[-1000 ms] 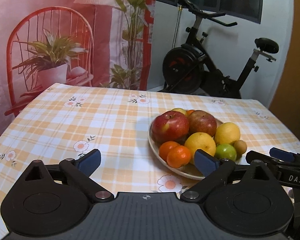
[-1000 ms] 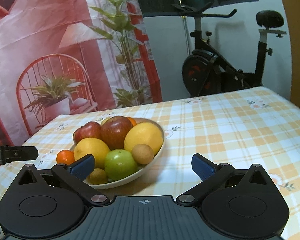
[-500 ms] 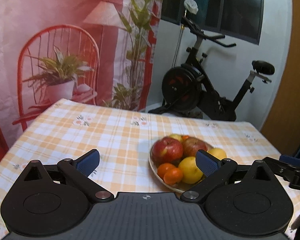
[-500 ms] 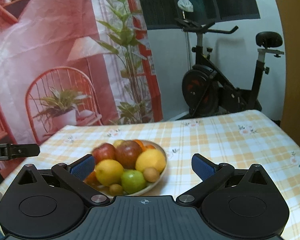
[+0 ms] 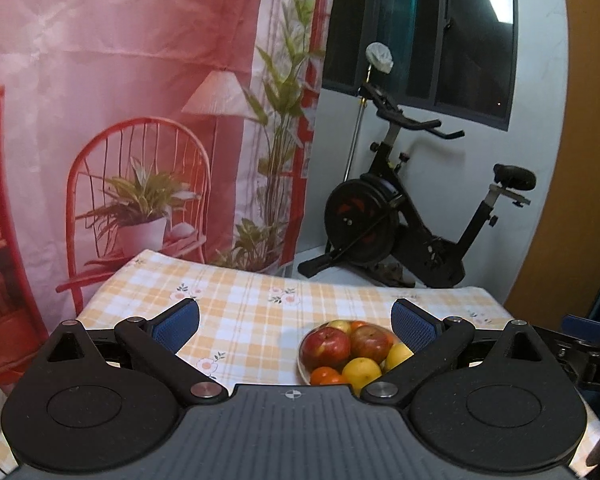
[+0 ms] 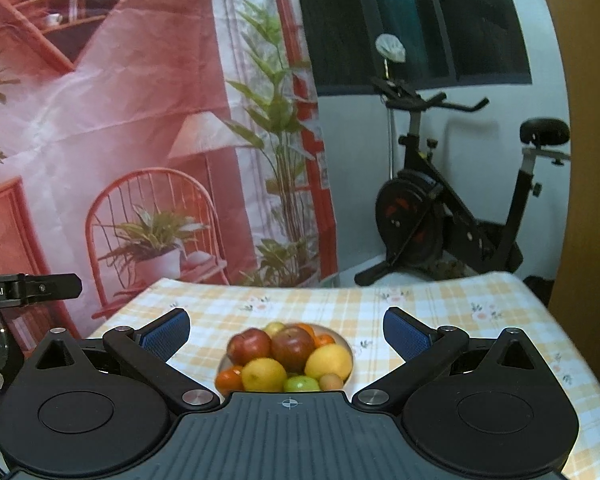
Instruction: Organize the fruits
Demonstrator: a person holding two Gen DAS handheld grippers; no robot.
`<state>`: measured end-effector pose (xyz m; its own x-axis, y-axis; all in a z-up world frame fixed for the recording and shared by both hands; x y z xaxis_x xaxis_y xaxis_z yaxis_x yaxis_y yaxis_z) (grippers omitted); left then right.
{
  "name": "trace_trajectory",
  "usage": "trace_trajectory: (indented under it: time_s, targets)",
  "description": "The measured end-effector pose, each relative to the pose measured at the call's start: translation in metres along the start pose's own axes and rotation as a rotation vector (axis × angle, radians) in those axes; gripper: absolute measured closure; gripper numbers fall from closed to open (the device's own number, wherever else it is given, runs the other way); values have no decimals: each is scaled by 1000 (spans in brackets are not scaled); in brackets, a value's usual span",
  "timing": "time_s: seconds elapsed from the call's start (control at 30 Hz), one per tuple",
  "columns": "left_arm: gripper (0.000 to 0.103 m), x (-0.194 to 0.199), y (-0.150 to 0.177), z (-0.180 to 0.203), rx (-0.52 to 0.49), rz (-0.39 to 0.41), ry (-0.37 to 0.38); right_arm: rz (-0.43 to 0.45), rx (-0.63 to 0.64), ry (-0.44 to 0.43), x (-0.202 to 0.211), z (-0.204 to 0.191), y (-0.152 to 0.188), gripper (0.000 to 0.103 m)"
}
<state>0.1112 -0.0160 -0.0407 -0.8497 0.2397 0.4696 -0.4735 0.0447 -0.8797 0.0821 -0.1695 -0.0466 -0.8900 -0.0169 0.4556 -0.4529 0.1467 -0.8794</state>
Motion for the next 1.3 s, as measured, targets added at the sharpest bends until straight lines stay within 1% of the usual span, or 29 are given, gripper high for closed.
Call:
trace_trajectory:
  time_s: [0.2,0.4,0.63,1.3]
  targets:
    - [0,32,-9,8,-29,25,-23,30,17,-9,29,-12,-12,0]
    - [0,48,-11,12,-43,47,-22,45,23,-2,47,-14,-17,0]
    - [0,53,-13,14,-64,67,-58,39,16,8,50,-14,-17,0]
    - [0,55,-11,13,-45,64,-33,29,10,11,48,-12,-14,0]
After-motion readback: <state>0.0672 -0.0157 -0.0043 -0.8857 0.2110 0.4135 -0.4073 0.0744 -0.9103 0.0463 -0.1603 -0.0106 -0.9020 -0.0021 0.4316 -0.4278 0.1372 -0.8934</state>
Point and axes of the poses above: each gripper's, at about its wrist camera, not at the fingertips, and x roughly against the way its jaws point, z to its right, y to its underside, the point moved 6 cm from there along -x, roughly the way its jaws point, and after that the axes turned 5 degrees about -z, right-handed, at the moved point
